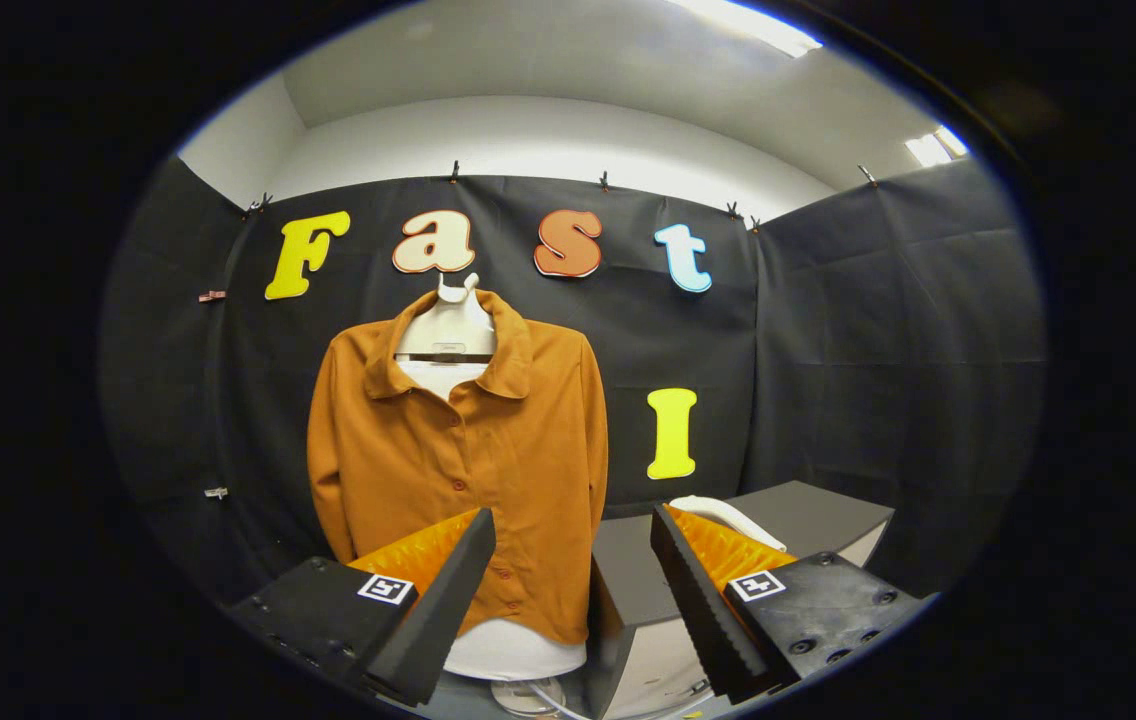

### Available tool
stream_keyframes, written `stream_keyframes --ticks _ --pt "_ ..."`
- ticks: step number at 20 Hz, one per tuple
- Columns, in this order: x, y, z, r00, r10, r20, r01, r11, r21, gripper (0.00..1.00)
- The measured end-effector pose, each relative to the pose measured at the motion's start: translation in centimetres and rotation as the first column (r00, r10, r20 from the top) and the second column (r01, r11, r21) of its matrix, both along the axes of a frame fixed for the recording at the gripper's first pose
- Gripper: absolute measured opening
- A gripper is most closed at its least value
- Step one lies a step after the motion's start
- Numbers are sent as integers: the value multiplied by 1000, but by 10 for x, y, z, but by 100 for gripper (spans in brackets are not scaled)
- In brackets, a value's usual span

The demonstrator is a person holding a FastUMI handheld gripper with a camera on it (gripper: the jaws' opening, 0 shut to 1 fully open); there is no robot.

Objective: Iron the clothes twice with a garment steamer, once on the left side and once on the right side.

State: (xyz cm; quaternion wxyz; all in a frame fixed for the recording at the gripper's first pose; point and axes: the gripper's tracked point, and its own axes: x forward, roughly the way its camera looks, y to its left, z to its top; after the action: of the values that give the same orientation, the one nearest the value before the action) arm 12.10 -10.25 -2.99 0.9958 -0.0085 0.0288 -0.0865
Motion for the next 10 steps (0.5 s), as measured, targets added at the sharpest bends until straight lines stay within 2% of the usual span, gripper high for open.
stream_keyframes --ticks 4,10 --pt "46 -40 0 999 45 -9 -45 999 3 98" --pt "96 -121 -14 998 38 -41 -37 999 28 98"
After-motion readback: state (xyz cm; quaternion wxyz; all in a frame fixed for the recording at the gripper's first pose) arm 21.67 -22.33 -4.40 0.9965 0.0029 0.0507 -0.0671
